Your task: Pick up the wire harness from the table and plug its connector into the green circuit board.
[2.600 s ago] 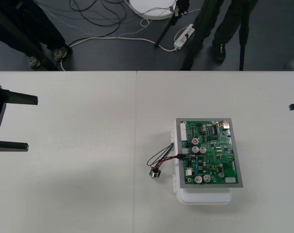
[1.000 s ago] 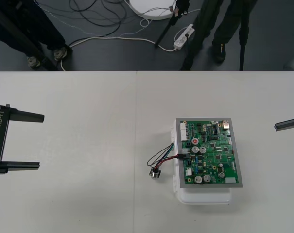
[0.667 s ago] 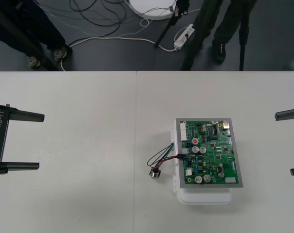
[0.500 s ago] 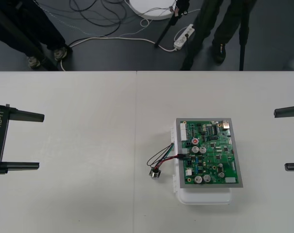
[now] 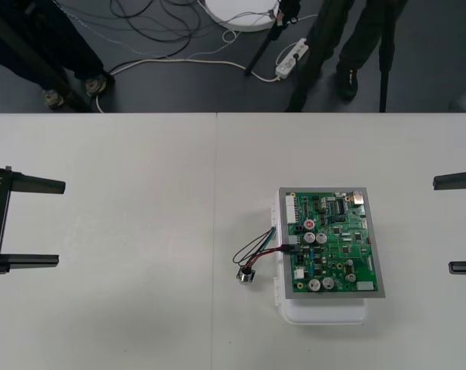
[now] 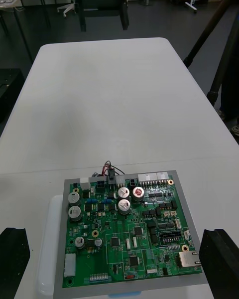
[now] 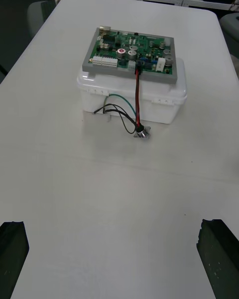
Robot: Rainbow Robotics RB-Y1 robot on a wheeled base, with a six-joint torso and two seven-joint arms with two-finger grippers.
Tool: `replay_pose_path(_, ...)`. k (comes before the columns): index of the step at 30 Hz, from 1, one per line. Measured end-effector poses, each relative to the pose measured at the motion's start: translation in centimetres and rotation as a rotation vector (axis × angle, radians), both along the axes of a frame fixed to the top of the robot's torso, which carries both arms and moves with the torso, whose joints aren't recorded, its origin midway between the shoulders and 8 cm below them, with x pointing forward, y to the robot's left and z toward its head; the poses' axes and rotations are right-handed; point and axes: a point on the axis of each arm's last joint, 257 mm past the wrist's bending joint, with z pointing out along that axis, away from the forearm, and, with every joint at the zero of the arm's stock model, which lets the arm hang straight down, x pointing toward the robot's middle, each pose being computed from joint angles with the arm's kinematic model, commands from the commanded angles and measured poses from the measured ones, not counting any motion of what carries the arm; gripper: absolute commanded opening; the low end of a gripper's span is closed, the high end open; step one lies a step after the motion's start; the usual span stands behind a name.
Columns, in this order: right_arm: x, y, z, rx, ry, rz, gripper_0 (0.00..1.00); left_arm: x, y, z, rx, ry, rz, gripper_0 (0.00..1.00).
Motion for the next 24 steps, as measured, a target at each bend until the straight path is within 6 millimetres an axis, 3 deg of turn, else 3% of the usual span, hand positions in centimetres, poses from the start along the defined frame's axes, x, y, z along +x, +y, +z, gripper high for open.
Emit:
replay_pose_path(7,-0.03,0.01,0.00,0.000,0.000,0.001,1.00,0.63,1.08,-0.64,-0.013,0.017,0.027,1.00)
replay_pose_path(24,-0.03,0.01,0.00,0.000,0.000,0.001,1.00,0.66,1.14,-0.68,-0.007,-0.003,0.017,1.00)
